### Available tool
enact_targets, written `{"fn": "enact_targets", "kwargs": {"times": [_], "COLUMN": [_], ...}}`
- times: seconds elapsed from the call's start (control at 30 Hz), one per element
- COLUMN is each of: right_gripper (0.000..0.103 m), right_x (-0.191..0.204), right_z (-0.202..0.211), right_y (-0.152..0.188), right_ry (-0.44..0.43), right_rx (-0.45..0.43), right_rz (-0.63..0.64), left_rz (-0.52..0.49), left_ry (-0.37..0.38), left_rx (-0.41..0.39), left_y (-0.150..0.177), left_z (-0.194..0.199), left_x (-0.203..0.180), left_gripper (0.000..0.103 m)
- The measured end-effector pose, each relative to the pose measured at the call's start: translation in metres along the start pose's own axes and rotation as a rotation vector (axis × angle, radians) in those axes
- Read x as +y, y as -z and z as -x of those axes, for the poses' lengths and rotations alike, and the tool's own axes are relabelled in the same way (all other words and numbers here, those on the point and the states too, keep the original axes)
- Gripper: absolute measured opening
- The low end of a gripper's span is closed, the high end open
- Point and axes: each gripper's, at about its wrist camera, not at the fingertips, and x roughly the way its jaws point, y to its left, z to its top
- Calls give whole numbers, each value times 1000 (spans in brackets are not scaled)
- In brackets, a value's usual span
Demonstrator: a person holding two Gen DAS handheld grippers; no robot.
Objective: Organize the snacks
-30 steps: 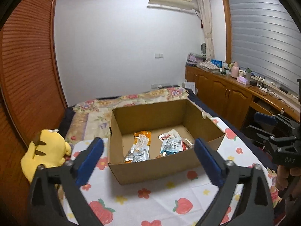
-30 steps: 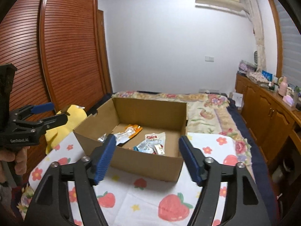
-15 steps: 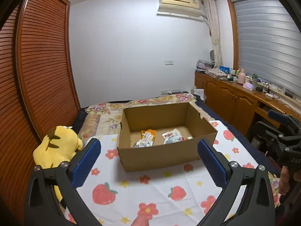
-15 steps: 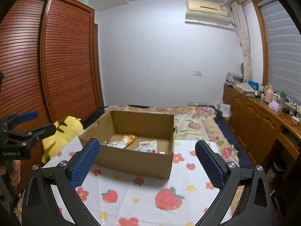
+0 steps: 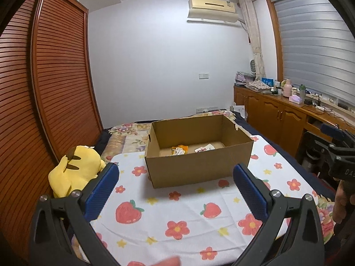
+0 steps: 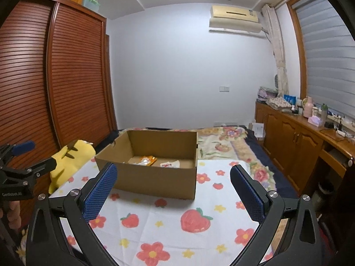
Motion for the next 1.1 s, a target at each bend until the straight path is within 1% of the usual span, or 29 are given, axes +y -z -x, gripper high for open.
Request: {"fn": "enact_targets", "kwargs": {"times": [0.13, 0.33, 0.5, 0.6, 0.83, 1.1], "right_gripper": [103, 103, 103, 103, 103, 103], "right_x": [2, 2, 1, 5, 9, 9], "right_z": [5, 5, 4, 4, 1, -3], "right_y": [14, 31, 42, 47, 59, 68], "right_ry": [4, 16, 16, 22, 26, 29], "right_rx": [6, 22, 44, 48, 62, 85], "right_rz": [-11, -8, -6, 3, 15, 15], "left_rz": [18, 28, 57, 71, 89, 69], "left_ry": [9, 11, 2, -16, -28, -39], "left_rx": [5, 54, 82, 91, 108, 113], "left_y": [12, 34, 50, 58, 69, 75], "left_z": [2, -9, -17, -20, -25, -25], "left_x": [1, -1, 3, 7, 14, 12], "left_gripper": [103, 103, 103, 103, 103, 103]}}
